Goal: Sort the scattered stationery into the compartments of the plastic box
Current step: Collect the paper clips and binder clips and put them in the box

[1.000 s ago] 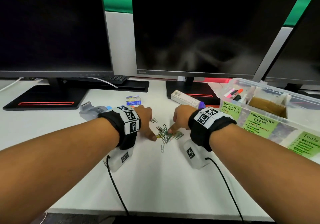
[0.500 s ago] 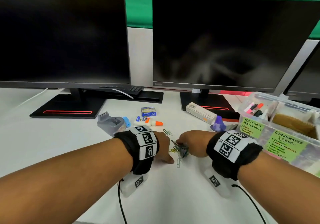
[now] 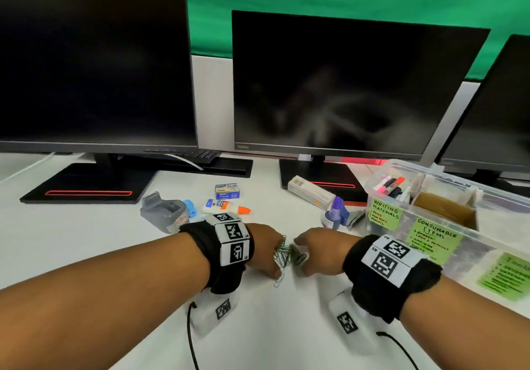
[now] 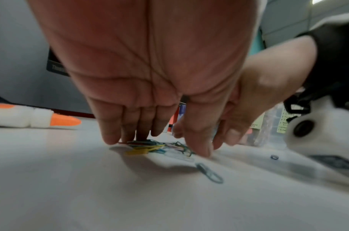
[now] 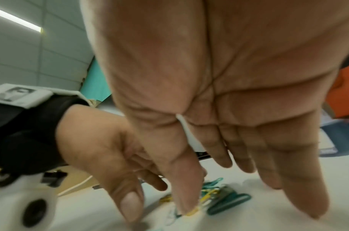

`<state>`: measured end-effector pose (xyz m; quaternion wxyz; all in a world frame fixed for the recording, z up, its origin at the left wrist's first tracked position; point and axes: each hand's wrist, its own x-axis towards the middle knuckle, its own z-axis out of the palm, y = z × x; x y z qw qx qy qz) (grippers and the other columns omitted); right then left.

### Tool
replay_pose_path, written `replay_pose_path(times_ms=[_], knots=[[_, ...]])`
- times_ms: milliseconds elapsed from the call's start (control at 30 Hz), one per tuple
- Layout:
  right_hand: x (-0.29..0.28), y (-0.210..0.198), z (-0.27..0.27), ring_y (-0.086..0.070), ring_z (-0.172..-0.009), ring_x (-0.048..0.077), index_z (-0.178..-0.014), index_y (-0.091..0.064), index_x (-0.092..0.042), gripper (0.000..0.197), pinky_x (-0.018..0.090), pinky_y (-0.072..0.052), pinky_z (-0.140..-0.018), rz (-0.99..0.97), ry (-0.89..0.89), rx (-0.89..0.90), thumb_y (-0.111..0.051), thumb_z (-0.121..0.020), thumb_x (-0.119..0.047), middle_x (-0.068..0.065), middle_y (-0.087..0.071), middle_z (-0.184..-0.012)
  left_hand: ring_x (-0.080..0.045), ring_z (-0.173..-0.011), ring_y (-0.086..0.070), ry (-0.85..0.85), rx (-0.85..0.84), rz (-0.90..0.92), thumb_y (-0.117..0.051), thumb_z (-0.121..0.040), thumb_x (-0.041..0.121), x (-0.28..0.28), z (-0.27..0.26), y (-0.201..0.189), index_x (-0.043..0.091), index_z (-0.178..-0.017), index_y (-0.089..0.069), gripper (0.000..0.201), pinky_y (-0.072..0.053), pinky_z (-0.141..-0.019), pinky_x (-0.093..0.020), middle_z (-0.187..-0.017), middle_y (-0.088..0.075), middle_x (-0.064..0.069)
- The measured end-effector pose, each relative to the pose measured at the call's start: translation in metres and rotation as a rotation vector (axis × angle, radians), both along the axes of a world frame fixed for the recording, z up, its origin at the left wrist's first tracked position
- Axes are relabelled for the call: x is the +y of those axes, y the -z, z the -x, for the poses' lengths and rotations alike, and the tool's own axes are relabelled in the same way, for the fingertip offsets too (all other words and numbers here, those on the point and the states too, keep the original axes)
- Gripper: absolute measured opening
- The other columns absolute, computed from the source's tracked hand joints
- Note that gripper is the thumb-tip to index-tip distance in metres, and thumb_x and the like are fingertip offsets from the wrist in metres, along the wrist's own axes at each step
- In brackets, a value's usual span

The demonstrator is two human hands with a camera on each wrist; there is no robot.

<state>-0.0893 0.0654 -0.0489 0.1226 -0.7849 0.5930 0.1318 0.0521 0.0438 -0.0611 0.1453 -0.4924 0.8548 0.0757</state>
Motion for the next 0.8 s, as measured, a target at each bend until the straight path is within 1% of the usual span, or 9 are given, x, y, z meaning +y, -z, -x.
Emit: replay_pose_path(times_ms=[67,167,300,333,400,467,567,633,800], knots=[[-0.004,0.0,0.005,-0.051,-0.123,0.027,-0.133,-0.05,-0.005,0.056,0.035,-0.044,-0.102,0.021,0.062,0.036,-0.064,-0.085,-0.03,0.011,-0.053,-0.134,-0.027,-0.121,-0.052,-0.006,0.014,0.016,-0.061,-0.087,0.04,0.001,-0.003,0.001,0.009,-0.129,-0.048,0.054,-0.043,-0.099,-0.033,-0.132,-0.054,-0.009],[-0.004,0.002,0.002,-0.053,-0.121,0.027,-0.13,-0.053,-0.004,0.05,0.034,-0.046,-0.1,-0.023,0.046,0.111,-0.06,-0.087,-0.028,0.011,-0.055,-0.133,-0.026,-0.121,-0.051,-0.072,-0.027,0.027,-0.062,-0.086,0.046,0.003,-0.008,0.002,0.008,-0.129,-0.045,0.06,-0.042,-0.096,-0.032,-0.132,-0.051,-0.008],[-0.002,0.003,-0.013,-0.057,-0.097,0.025,-0.118,-0.061,-0.003,0.033,0.029,-0.045,-0.08,-0.051,-0.046,0.062,-0.05,-0.089,-0.016,0.013,-0.063,-0.115,-0.025,-0.116,-0.056,-0.097,-0.073,0.017,-0.064,-0.083,0.05,0.004,-0.008,0.003,0.006,-0.126,-0.053,0.063,-0.045,-0.094,-0.032,-0.127,-0.058,-0.008],[-0.005,0.002,-0.016,-0.055,-0.096,0.025,-0.118,-0.06,-0.003,0.033,0.028,-0.044,-0.079,-0.045,-0.041,0.049,-0.05,-0.09,-0.015,0.014,-0.062,-0.112,-0.025,-0.113,-0.057,-0.107,-0.074,0.017,-0.065,-0.081,0.051,0.004,-0.007,0.002,0.006,-0.125,-0.055,0.064,-0.046,-0.092,-0.031,-0.125,-0.059,-0.008],[-0.018,-0.001,-0.016,-0.052,-0.117,0.027,-0.132,-0.052,-0.003,0.041,0.031,-0.044,-0.095,0.005,0.001,0.052,-0.048,-0.093,-0.015,0.014,-0.055,-0.128,-0.022,-0.104,-0.058,-0.157,-0.047,0.001,-0.066,-0.076,0.059,0.007,-0.004,0.001,0.009,-0.123,-0.054,0.07,-0.045,-0.083,-0.03,-0.121,-0.06,-0.007],[-0.029,-0.004,-0.014,-0.037,-0.137,0.027,-0.144,-0.037,-0.004,0.049,0.033,-0.031,-0.113,0.036,0.02,0.087,-0.043,-0.097,-0.017,0.013,-0.039,-0.148,-0.021,-0.101,-0.056,-0.223,-0.013,-0.014,-0.063,-0.069,0.07,0.015,-0.001,0.0,0.011,-0.124,-0.052,0.081,-0.042,-0.079,-0.029,-0.121,-0.058,-0.006],[-0.038,-0.003,-0.022,-0.042,-0.133,0.028,-0.141,-0.042,-0.004,0.044,0.035,-0.034,-0.111,0.001,-0.066,0.144,-0.041,-0.097,-0.014,0.013,-0.044,-0.144,-0.024,-0.117,-0.053,-0.26,-0.045,0.016,-0.058,-0.066,0.078,0.024,0.002,0.006,0.014,-0.128,-0.048,0.09,-0.042,-0.09,-0.031,-0.128,-0.054,-0.006],[-0.036,-0.002,-0.031,-0.047,-0.128,0.028,-0.137,-0.047,-0.005,0.042,0.036,-0.038,-0.107,-0.037,-0.112,0.143,-0.042,-0.096,-0.011,0.012,-0.05,-0.139,-0.025,-0.119,-0.051,-0.259,-0.07,0.045,-0.057,-0.066,0.078,0.026,0.002,0.011,0.014,-0.128,-0.048,0.089,-0.041,-0.093,-0.032,-0.129,-0.052,-0.008],[-0.014,-0.001,-0.028,-0.05,-0.122,0.028,-0.137,-0.046,-0.012,0.044,0.035,-0.039,-0.102,-0.062,-0.231,0.103,-0.047,-0.093,-0.009,0.011,-0.054,-0.133,-0.024,-0.116,-0.052,-0.276,-0.045,0.096,-0.054,-0.075,0.071,0.016,-0.005,0.012,0.013,-0.127,-0.051,0.078,-0.041,-0.086,-0.03,-0.126,-0.053,-0.008]])
